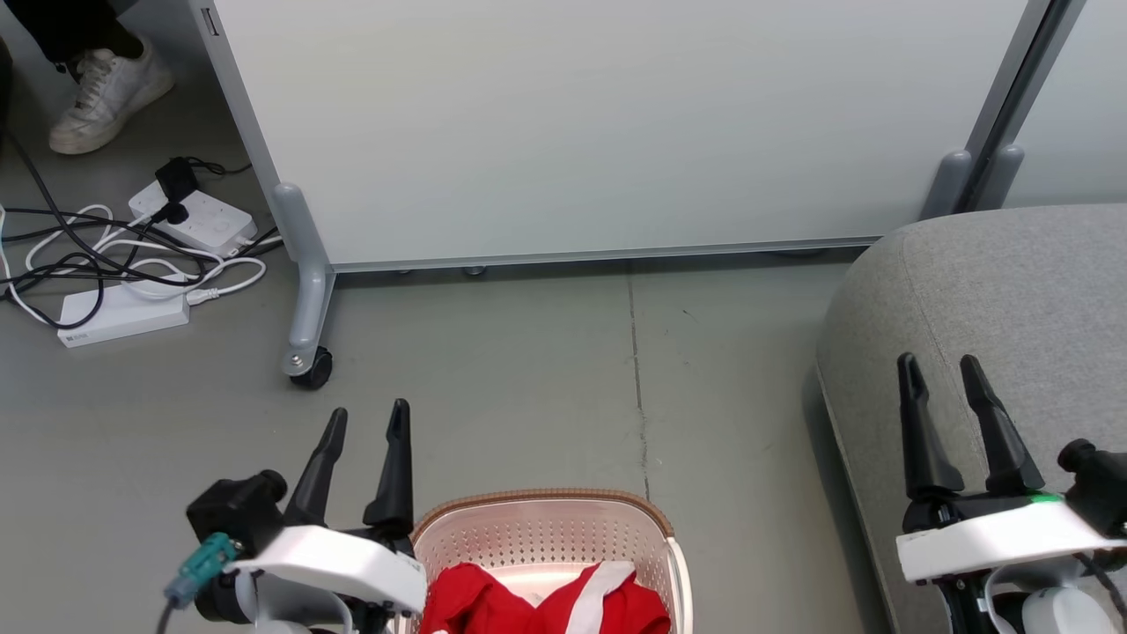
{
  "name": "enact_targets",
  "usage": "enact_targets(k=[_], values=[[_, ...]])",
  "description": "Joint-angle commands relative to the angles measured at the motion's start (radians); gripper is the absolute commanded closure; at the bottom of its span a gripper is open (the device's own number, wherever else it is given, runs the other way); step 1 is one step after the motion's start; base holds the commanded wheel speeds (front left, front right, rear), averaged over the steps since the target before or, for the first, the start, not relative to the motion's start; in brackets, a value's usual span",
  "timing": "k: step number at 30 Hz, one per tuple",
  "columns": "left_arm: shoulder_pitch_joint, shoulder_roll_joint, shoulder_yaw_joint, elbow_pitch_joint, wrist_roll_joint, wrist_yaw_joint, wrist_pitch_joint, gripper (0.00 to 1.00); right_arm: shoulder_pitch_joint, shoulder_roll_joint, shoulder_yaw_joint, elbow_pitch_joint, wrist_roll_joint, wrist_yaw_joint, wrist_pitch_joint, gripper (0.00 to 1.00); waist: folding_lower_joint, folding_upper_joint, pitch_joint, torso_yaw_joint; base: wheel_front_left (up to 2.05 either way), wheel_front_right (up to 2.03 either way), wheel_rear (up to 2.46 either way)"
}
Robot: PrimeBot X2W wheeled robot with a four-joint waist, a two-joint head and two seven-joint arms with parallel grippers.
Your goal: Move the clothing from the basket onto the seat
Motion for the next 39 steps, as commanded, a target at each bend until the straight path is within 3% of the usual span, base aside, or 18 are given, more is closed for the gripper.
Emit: enact_targets(k=[1, 16, 39], values=[[-0.002, 0.005, -0.011, -0.012, 0.041, 0.012, -0.010, 0.00, -0.014, -0.009, 0.005, 0.000, -0.035, 0.005, -0.011, 0.00, 0.0000, 0.0000, -0.001, -0.001, 0.00, 0.00, 0.00], [0.037, 0.006, -0.092, -0.029, 0.193, 0.101, -0.063, 0.00, -0.004, -0.001, 0.063, 0.062, -0.199, 0.005, -0.035, 0.00, 0.0000, 0.0000, -0.011, -0.006, 0.00, 0.00, 0.00], [0.070, 0.008, -0.123, -0.022, 0.306, 0.130, -0.123, 0.00, -0.019, 0.005, 0.097, 0.146, -0.307, 0.005, -0.065, 0.00, 0.0000, 0.0000, -0.016, -0.004, 0.00, 0.00, 0.00]])
